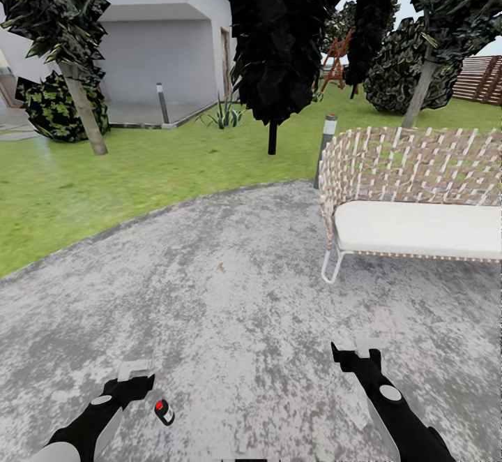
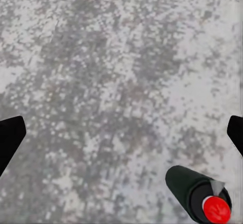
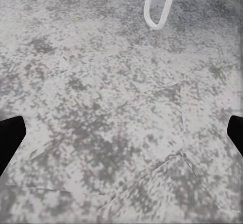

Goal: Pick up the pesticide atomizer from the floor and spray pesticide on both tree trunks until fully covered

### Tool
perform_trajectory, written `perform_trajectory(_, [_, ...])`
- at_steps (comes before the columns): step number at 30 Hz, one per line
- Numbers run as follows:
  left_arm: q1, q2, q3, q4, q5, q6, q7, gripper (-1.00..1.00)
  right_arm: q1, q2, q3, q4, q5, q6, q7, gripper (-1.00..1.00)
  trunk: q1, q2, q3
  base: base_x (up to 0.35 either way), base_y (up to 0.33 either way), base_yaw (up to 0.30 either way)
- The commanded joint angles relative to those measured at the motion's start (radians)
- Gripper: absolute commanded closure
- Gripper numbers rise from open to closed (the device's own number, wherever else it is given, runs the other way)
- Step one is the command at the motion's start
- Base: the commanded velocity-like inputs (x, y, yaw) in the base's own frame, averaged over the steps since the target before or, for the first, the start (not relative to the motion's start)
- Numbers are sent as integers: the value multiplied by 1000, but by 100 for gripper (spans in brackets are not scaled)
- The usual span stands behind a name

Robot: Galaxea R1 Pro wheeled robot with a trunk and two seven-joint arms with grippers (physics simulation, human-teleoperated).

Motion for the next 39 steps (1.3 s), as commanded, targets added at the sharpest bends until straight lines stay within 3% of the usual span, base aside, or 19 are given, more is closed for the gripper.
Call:
perform_trajectory(1, [0, 0, 3, 0, 3, -2, -1, -100, 0, 0, 0, 1, 0, -3, 0, -100, 0, 0, -1, -1, 0, -49])
perform_trajectory(11, [0, -2, 3, 0, 2, -2, -1, -100, 0, 0, 0, 1, 0, -3, 0, -100, 0, 0, -1, -11, -57, -11])
perform_trajectory(24, [0, -2, 3, -1, 4, -1, -2, -100, 0, 0, 1, 1, 0, -3, 0, -100, 0, 0, -1, -3, -9, -144])
perform_trajectory(39, [0, -2, 3, 3, 4, -2, -1, -100, 0, 0, 1, 1, -1, -3, 0, -100, 7, -4, -73, 0, 0, -3])
